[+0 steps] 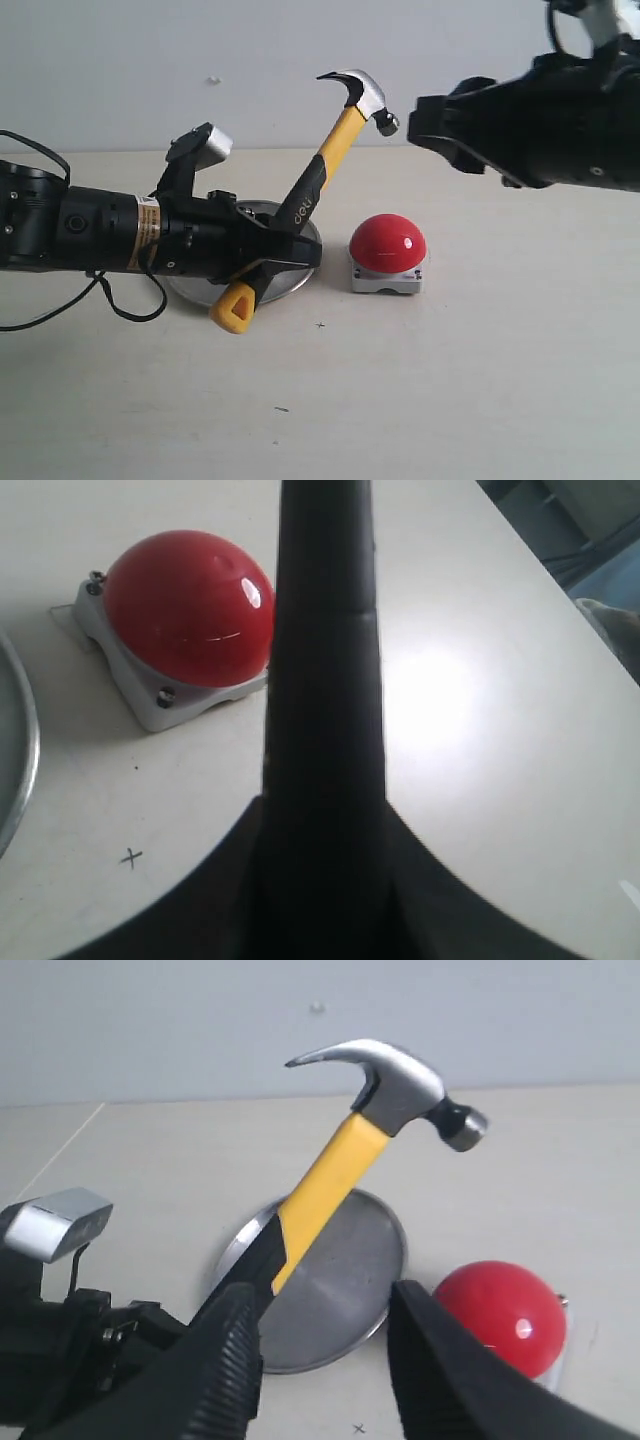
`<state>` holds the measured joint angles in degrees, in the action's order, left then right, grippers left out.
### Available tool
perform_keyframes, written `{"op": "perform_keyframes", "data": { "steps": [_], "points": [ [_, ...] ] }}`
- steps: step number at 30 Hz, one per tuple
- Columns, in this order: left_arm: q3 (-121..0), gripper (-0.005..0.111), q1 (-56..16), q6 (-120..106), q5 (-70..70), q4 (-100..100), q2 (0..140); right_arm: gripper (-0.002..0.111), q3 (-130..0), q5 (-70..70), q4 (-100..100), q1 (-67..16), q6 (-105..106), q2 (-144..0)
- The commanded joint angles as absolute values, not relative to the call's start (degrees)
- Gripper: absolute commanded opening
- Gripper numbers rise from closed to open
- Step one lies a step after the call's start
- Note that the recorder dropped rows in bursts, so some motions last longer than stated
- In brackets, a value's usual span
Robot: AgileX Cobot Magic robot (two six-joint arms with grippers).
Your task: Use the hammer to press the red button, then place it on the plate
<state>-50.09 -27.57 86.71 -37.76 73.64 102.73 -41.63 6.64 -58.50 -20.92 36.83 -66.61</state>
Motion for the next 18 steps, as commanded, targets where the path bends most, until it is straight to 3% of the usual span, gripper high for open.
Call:
{"op": "perform_keyframes", "data": {
  "steps": [1, 10, 18],
  "points": [
    [-50.8, 0.0, -27.3, 86.8, -38.8, 73.4, 101.2, 0.035, -34.6, 3.9, -55.2, -20.9, 37.4, -54.0],
    [-50.8, 0.0, -27.7, 106.6, -26.3, 92.7, 91.7, 0.001, -17.2, -0.3, -53.8, -20.9, 37.4, -27.2],
    [-50.2, 0.0, -36.5, 117.4, -15.4, 99.9, 84.5, 0.0, -9.8, -2.9, -55.7, -20.9, 37.4, -11.2]
  ]
}}
